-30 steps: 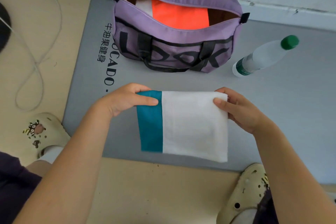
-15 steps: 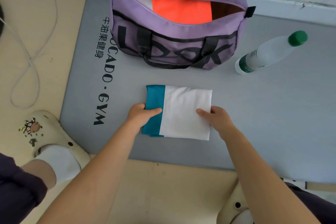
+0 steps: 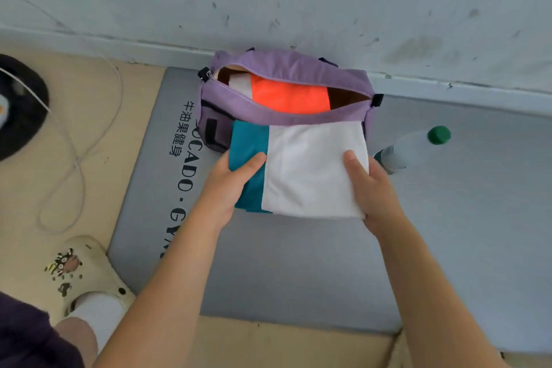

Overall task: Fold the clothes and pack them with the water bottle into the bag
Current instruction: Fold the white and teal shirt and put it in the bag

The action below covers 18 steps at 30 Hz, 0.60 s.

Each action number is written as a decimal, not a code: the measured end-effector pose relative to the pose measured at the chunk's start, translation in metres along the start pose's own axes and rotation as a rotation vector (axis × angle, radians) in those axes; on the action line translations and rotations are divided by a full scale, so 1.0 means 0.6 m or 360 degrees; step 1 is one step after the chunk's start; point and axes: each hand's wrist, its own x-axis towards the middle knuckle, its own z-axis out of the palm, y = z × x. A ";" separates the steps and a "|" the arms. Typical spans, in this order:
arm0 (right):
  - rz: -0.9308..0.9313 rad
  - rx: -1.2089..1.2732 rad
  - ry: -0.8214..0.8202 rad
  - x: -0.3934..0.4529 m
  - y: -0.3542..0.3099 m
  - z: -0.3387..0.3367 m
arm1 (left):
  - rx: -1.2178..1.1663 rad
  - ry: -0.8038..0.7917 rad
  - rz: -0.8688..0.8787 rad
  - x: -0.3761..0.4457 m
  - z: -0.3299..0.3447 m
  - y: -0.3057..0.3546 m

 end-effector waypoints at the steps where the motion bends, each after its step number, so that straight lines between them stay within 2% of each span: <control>1: -0.0076 0.0040 0.0009 0.015 -0.031 0.003 | -0.0022 -0.0004 0.0097 0.015 0.008 0.034; 5: -0.0180 0.0153 -0.0118 0.094 -0.114 0.028 | -0.0090 -0.0009 0.0285 0.098 0.030 0.136; 9: 0.0058 0.0043 -0.0109 0.176 -0.111 0.056 | 0.0109 0.0192 0.0022 0.181 0.034 0.143; 12: 0.0155 -0.0069 -0.0131 0.212 -0.091 0.068 | 0.0267 0.0213 -0.0099 0.218 0.028 0.122; 16: -0.0028 -0.0027 -0.0095 0.250 -0.105 0.076 | 0.0239 0.0225 0.0178 0.258 0.016 0.131; 18: -0.0060 -0.0253 -0.0048 0.266 -0.107 0.077 | 0.0511 0.0247 0.0196 0.272 0.005 0.123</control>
